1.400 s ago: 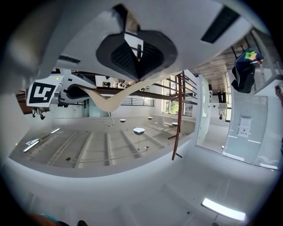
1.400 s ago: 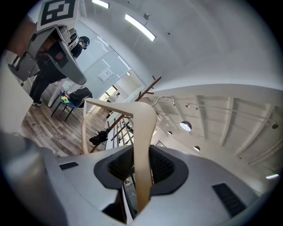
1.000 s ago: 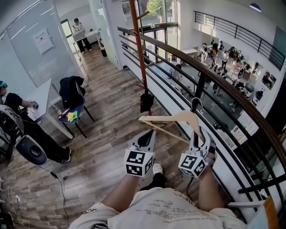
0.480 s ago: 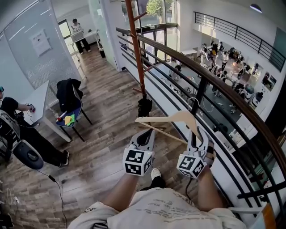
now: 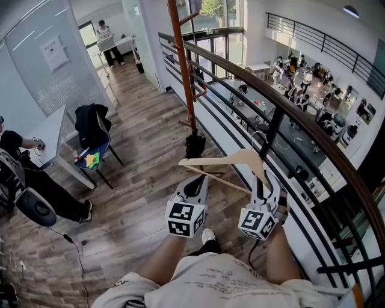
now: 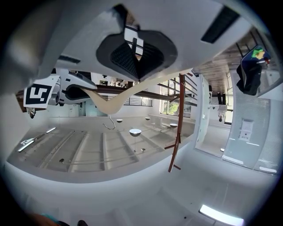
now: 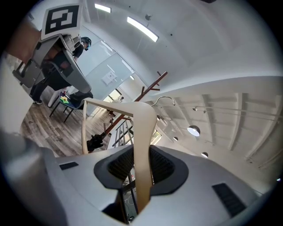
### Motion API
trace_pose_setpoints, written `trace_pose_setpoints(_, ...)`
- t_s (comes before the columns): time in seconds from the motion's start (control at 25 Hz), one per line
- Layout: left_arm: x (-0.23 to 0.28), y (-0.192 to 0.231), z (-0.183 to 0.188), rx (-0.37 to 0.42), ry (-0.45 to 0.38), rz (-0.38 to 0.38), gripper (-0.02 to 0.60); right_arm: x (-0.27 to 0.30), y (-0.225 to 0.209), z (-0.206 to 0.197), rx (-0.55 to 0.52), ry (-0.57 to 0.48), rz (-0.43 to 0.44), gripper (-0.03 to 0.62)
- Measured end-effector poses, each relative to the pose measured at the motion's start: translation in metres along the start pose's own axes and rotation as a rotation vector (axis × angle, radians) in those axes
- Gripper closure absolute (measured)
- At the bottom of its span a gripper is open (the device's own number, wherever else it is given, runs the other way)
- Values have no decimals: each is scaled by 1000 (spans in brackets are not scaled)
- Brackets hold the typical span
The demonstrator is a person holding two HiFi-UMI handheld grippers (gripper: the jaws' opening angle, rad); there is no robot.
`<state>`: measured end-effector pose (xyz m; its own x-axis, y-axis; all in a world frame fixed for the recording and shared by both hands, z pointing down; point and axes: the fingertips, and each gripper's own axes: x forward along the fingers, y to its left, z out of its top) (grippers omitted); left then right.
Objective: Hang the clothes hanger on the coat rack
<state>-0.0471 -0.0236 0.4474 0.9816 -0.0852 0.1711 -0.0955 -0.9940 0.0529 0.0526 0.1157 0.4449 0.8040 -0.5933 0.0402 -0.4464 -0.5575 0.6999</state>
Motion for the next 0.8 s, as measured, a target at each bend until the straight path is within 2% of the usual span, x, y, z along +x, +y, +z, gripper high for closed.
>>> trace_pose_setpoints(0.48, 64, 43, 29, -7, -4, 22, 578, 79, 1, 16, 9, -30, 62, 493)
trace_pose_setpoints(0.8, 95, 105, 41, -22, -21, 65, 578, 144, 24, 46, -6, -76, 98, 493)
